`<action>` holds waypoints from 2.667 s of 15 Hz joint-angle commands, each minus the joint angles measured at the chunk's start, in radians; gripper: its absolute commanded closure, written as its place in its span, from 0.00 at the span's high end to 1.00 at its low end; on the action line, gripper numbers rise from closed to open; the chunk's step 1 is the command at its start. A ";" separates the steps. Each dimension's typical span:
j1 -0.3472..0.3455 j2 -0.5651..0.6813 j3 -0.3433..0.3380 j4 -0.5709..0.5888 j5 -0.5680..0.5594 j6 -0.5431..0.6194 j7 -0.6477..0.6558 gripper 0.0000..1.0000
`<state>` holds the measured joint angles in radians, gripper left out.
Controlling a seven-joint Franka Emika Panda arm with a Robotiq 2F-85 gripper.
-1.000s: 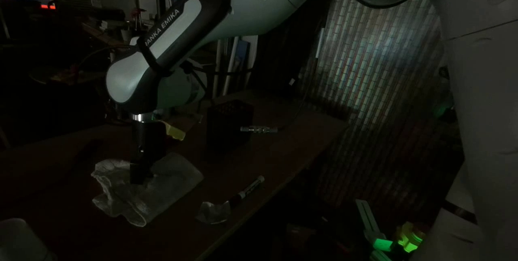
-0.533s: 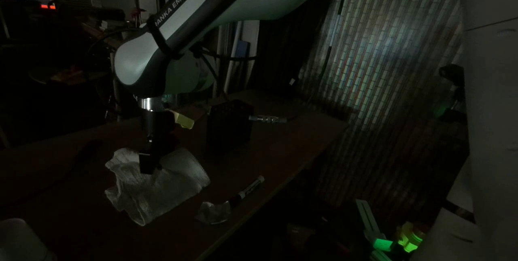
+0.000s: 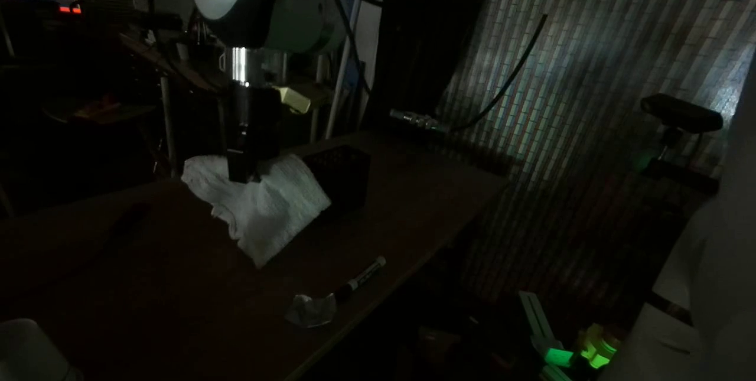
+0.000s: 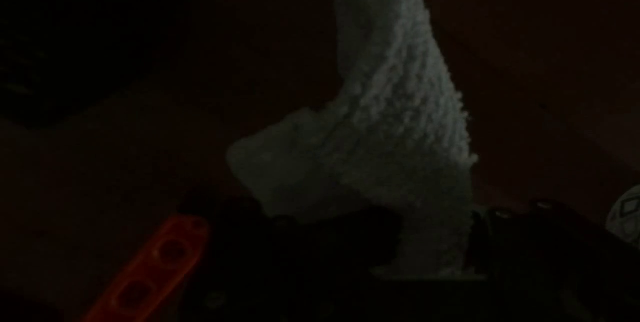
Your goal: Put the towel inside the black box
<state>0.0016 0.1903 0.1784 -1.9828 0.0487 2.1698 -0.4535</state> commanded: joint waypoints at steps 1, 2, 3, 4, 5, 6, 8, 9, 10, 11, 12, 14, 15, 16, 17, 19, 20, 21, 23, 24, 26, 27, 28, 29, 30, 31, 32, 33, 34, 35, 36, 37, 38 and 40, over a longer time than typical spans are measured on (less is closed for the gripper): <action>-0.015 -0.099 -0.066 0.005 0.015 -0.067 0.039 0.00; -0.019 -0.112 -0.087 0.014 0.010 -0.075 0.058 0.00; -0.027 -0.125 -0.107 0.026 0.013 -0.087 0.074 0.00; -0.032 -0.131 -0.125 0.039 0.014 -0.093 0.091 0.00; -0.040 -0.139 -0.142 0.054 0.019 -0.105 0.107 0.00; -0.046 -0.145 -0.158 0.068 0.018 -0.111 0.127 0.00; -0.059 -0.153 -0.185 0.101 0.011 -0.124 0.161 0.00; -0.063 -0.153 -0.196 0.118 -0.001 -0.126 0.178 0.00; -0.068 -0.150 -0.207 0.140 -0.015 -0.131 0.193 0.00; -0.071 -0.146 -0.215 0.158 -0.026 -0.136 0.207 0.00; -0.073 -0.140 -0.222 0.176 -0.044 -0.136 0.223 0.00; -0.075 -0.129 -0.230 0.201 -0.079 -0.137 0.238 0.00; -0.075 -0.125 -0.231 0.206 -0.097 -0.137 0.241 0.00; -0.073 -0.123 -0.231 0.207 -0.114 -0.137 0.243 0.00; -0.072 -0.122 -0.230 0.205 -0.125 -0.137 0.245 0.00; -0.066 -0.120 -0.224 0.186 -0.130 -0.134 0.244 0.00; -0.064 -0.118 -0.222 0.179 -0.129 -0.134 0.243 0.00; -0.060 -0.113 -0.219 0.176 -0.136 -0.135 0.244 0.00; -0.052 -0.097 -0.216 0.175 -0.161 -0.135 0.238 0.00; -0.050 -0.089 -0.215 0.172 -0.168 -0.130 0.238 0.00; -0.045 -0.076 -0.213 0.164 -0.171 -0.121 0.239 0.00; -0.045 -0.068 -0.213 0.156 -0.164 -0.117 0.240 0.00; -0.045 -0.062 -0.214 0.148 -0.154 -0.118 0.244 0.00; -0.047 -0.058 -0.215 0.138 -0.145 -0.123 0.256 0.00; -0.049 -0.056 -0.216 0.123 -0.133 -0.119 0.265 0.00; -0.052 -0.056 -0.216 0.104 -0.116 -0.111 0.274 0.00; -0.054 -0.055 -0.216 0.087 -0.101 -0.105 0.280 0.00; -0.057 -0.052 -0.215 0.072 -0.084 -0.099 0.283 0.00; -0.059 -0.050 -0.214 0.058 -0.064 -0.093 0.284 0.00; -0.060 -0.049 -0.213 0.044 -0.044 -0.089 0.284 0.00; -0.060 -0.046 -0.211 0.032 -0.021 -0.081 0.282 0.00; -0.060 -0.044 -0.209 0.021 -0.001 -0.072 0.280 0.00; -0.058 -0.040 -0.207 0.011 0.019 -0.061 0.277 0.00; -0.056 -0.033 -0.203 -0.002 0.052 -0.041 0.274 0.00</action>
<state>-0.0515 0.1600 -0.0362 -1.9618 0.0479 2.0873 -0.1787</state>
